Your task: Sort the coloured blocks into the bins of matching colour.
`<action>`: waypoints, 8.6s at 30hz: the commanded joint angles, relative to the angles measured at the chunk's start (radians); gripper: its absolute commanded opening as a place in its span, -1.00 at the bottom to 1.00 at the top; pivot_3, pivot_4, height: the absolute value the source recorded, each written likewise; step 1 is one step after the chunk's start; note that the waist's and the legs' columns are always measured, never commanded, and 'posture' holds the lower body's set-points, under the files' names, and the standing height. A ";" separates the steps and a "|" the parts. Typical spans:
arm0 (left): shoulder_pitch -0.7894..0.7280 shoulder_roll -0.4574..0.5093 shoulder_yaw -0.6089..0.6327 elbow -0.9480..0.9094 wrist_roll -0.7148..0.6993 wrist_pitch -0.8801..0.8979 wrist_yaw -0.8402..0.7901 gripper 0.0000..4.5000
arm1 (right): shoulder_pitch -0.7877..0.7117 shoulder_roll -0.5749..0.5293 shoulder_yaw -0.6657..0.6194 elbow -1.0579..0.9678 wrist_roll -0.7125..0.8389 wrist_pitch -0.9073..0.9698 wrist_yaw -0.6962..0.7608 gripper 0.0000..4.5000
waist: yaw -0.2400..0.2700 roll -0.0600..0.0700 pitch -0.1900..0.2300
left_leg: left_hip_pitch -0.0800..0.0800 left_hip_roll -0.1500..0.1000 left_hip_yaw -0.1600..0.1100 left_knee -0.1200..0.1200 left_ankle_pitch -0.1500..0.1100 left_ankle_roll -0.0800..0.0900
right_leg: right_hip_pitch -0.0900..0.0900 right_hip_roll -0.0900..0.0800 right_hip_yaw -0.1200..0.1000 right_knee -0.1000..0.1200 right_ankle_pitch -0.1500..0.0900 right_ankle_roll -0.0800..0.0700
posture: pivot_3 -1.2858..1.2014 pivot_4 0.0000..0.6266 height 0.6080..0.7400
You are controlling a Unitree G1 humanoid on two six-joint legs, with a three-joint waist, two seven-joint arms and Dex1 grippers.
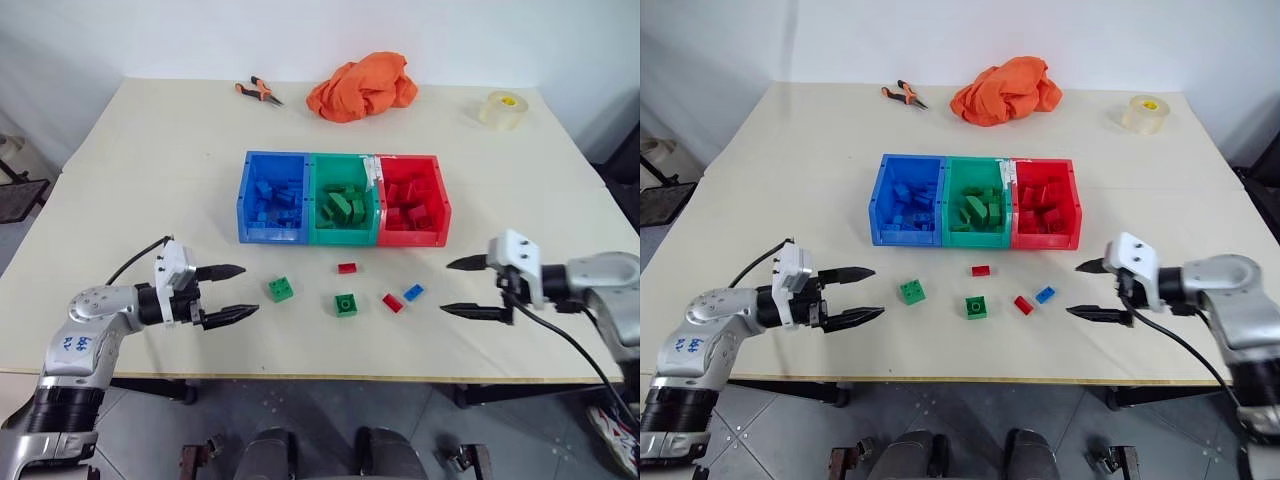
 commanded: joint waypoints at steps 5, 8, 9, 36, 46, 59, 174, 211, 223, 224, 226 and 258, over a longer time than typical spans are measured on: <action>0.069 0.009 0.060 -0.139 -0.045 0.047 0.047 0.99 | -0.145 0.082 0.097 0.242 -0.091 -0.169 0.111 1.00 | -0.003 0.000 0.000 | 0.000 0.000 -0.001 0.000 0.000 0.000 | 0.000 0.000 0.000 0.000 0.000 0.000 | 0.03 -0.52 1.00; 0.105 0.008 0.080 -0.186 -0.059 0.066 0.071 1.00 | -0.187 0.114 0.131 0.331 -0.125 -0.226 0.144 0.92 | -0.005 0.000 0.000 | 0.000 0.000 -0.001 0.000 0.000 0.000 | 0.001 0.000 0.000 0.000 0.000 0.000 | 0.03 -0.52 1.00; 0.112 0.008 0.084 -0.195 -0.061 0.069 0.076 1.00 | -0.192 0.119 0.132 0.347 -0.123 -0.239 0.161 0.82 | -0.005 0.000 0.000 | 0.000 0.001 -0.001 0.000 0.000 0.000 | 0.000 0.000 0.000 0.000 0.000 0.000 | 0.03 -0.52 1.00; 0.011 -0.022 0.055 -0.075 -0.033 0.005 0.076 1.00 | -0.373 0.330 -0.025 0.020 0.031 0.168 -0.165 -0.81 | -0.018 0.000 0.000 | 0.000 0.001 0.002 0.000 0.000 -0.002 | -0.003 0.002 0.000 0.004 -0.001 -0.001 | 0.03 -0.52 1.00; -0.030 -0.035 0.032 -0.025 -0.006 -0.036 0.076 1.00 | -0.678 0.709 0.014 0.538 -0.088 -0.046 -0.421 -0.81 | -0.029 -0.002 -0.001 | -0.001 -0.001 0.000 0.000 0.000 -0.002 | -0.013 0.001 -0.001 0.022 -0.001 -0.002 | 0.03 -0.52 1.00; -0.056 -0.061 0.027 -0.008 -0.006 -0.046 0.085 1.00 | -0.732 0.720 -0.037 0.705 -0.118 -0.238 -0.444 0.83 | -0.031 -0.002 -0.001 | -0.001 -0.001 -0.001 -0.001 0.001 -0.002 | -0.013 0.002 0.001 0.023 -0.001 -0.002 | 0.03 -0.52 1.00; 0.071 -0.019 0.109 -0.126 -0.065 -0.012 0.083 1.00 | -0.107 0.353 0.260 -0.128 -0.058 0.078 -0.079 0.71 | -0.001 -0.003 -0.002 | 0.000 0.001 -0.001 0.001 0.000 -0.002 | -0.003 0.002 -0.001 0.006 -0.001 -0.003 | 0.03 -0.52 1.00; 0.005 -0.077 0.034 0.125 -0.072 -0.390 -0.304 1.00 | -0.671 0.536 -0.010 0.629 -0.128 -0.164 -0.409 0.99 | -0.033 -0.002 -0.001 | -0.001 0.001 0.003 0.000 0.000 -0.002 | -0.013 0.002 -0.001 0.021 -0.002 -0.003 | 0.03 -0.52 1.00; -0.076 -0.055 0.080 0.323 -0.060 -0.445 -0.320 1.00 | -0.068 0.117 -0.104 -0.139 0.069 0.181 -0.072 0.99 | -0.003 -0.003 -0.002 | -0.002 -0.001 0.000 0.001 -0.001 -0.001 | -0.011 0.001 -0.002 0.018 -0.001 -0.003 | 0.03 -0.52 1.00; -0.080 -0.053 0.082 0.331 -0.057 -0.447 -0.321 1.00 | -0.020 0.080 -0.123 -0.168 0.074 0.197 -0.072 0.99 | -0.002 -0.003 -0.002 | -0.003 -0.001 0.002 0.001 -0.001 -0.001 | -0.011 0.001 -0.002 0.017 -0.001 -0.003 | 0.03 -0.52 1.00; -0.086 -0.052 0.084 0.341 -0.054 -0.451 -0.324 1.00 | 0.068 0.015 -0.156 -0.206 0.074 0.211 -0.073 0.99 | -0.004 -0.003 -0.002 | -0.002 0.000 0.004 0.001 -0.001 -0.001 | -0.011 0.001 -0.002 0.015 -0.001 -0.003 | 0.03 -0.52 1.00; -0.022 -0.061 0.086 0.147 -0.077 -0.353 -0.241 1.00 | -0.227 0.479 0.131 0.249 -0.111 -0.042 -0.221 0.73 | -0.017 -0.004 -0.002 | -0.001 0.001 0.004 0.001 0.000 -0.001 | -0.012 0.002 -0.002 0.019 -0.001 -0.003 | 0.03 -0.52 1.00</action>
